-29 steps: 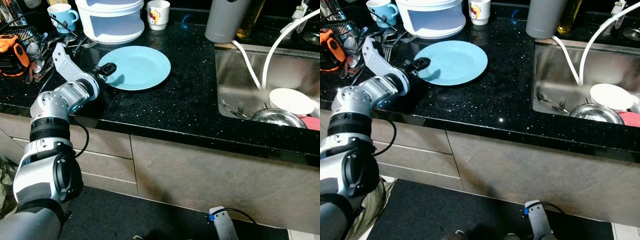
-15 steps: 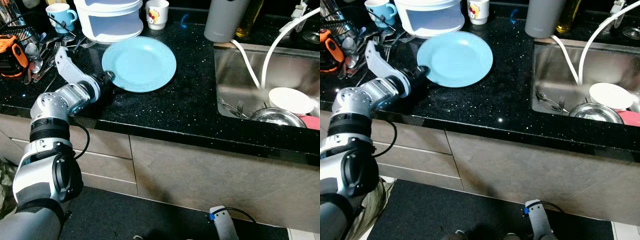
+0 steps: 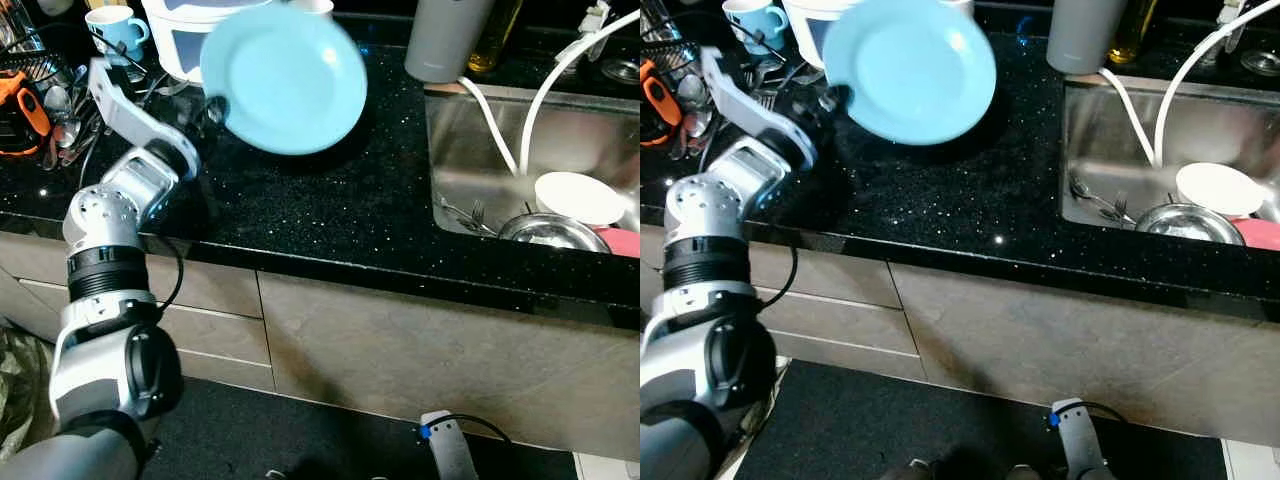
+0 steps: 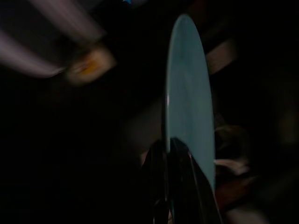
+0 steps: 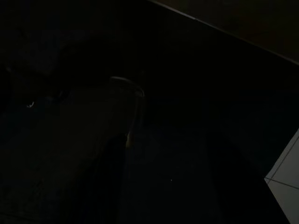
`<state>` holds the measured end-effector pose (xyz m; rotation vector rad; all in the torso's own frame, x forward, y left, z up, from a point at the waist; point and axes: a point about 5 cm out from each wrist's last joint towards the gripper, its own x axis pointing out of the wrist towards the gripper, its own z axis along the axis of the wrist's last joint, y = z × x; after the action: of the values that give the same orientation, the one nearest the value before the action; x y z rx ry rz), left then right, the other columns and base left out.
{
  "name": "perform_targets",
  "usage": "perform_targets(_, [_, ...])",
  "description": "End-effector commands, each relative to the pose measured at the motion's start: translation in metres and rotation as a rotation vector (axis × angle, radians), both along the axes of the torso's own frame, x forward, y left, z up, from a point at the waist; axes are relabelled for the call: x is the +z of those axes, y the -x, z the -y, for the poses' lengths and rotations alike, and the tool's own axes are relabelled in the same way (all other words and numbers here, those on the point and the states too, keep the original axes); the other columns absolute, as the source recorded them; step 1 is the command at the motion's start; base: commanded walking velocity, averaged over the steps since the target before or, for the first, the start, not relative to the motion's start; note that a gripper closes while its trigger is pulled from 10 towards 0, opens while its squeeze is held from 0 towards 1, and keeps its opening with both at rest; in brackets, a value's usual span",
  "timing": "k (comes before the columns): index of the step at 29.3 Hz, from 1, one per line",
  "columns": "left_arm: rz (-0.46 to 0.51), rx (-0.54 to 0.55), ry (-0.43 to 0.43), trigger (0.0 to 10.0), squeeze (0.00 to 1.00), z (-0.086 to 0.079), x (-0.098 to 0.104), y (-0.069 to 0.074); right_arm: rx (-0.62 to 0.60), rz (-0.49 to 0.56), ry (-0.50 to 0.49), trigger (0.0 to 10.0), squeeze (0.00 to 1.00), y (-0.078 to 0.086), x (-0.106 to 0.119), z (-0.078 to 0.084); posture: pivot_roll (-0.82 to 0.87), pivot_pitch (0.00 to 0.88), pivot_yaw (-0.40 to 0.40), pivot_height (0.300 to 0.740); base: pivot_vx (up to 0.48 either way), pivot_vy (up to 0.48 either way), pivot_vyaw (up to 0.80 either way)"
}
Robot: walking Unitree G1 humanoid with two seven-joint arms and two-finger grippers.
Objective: Kitchen organization
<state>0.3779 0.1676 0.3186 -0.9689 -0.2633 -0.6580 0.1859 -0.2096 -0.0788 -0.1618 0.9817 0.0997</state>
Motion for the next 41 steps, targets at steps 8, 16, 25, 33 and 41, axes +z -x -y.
perform_targets(8, [0.123,-0.100,0.155,10.0,0.00,0.012,0.008,0.018,-0.005,-0.037,-0.004,10.0,0.00,0.009,-0.005,-0.001,0.01,0.173,0.009,0.740,0.000,0.000,0.00])
perform_targets(16, [0.086,-0.032,0.072,10.0,0.00,0.026,-0.006,0.016,-0.014,-0.042,-0.007,10.0,0.00,0.010,-0.005,0.000,0.01,0.175,0.011,0.740,0.000,0.000,-0.70])
perform_targets(25, [0.081,0.041,-0.056,10.0,0.00,0.034,-0.010,0.017,-0.010,-0.049,-0.002,10.0,0.00,0.011,-0.005,0.001,0.01,0.170,0.005,0.740,0.000,0.000,-0.80])
perform_targets(33, [0.092,0.117,-0.224,10.0,0.00,0.041,-0.014,0.014,-0.009,-0.040,0.005,10.0,0.00,0.010,-0.005,0.002,0.00,0.173,0.008,0.740,0.000,0.000,-0.47])
perform_targets(41, [0.201,0.276,-0.587,10.0,0.00,0.048,-0.004,0.003,-0.008,-0.038,0.012,10.0,0.00,0.010,-0.005,0.002,0.00,0.178,0.019,0.740,0.000,0.000,0.00])
